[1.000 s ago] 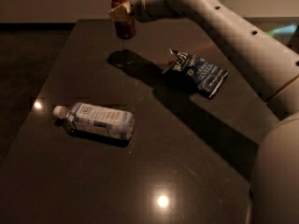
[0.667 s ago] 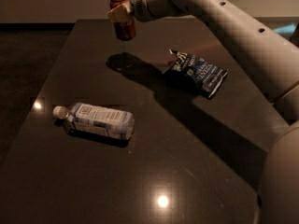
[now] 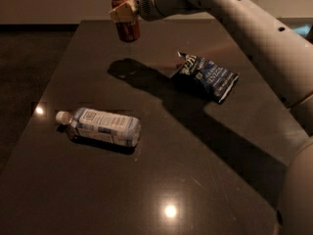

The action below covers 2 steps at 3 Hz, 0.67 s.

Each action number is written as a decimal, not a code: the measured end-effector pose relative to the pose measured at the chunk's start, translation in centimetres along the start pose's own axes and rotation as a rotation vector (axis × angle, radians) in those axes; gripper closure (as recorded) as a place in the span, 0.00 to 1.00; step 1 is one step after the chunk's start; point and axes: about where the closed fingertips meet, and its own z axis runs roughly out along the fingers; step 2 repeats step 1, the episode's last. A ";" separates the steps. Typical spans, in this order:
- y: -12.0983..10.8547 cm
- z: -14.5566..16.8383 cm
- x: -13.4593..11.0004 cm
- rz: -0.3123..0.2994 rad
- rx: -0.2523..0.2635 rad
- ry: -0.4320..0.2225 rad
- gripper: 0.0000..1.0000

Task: Pick coke can

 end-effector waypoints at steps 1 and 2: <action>0.0 0.0 0.0 0.000 0.000 0.000 1.00; 0.0 0.0 0.0 0.000 0.000 0.000 1.00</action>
Offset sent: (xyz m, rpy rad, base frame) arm 0.0000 0.0000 0.0000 0.0000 0.0000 0.0000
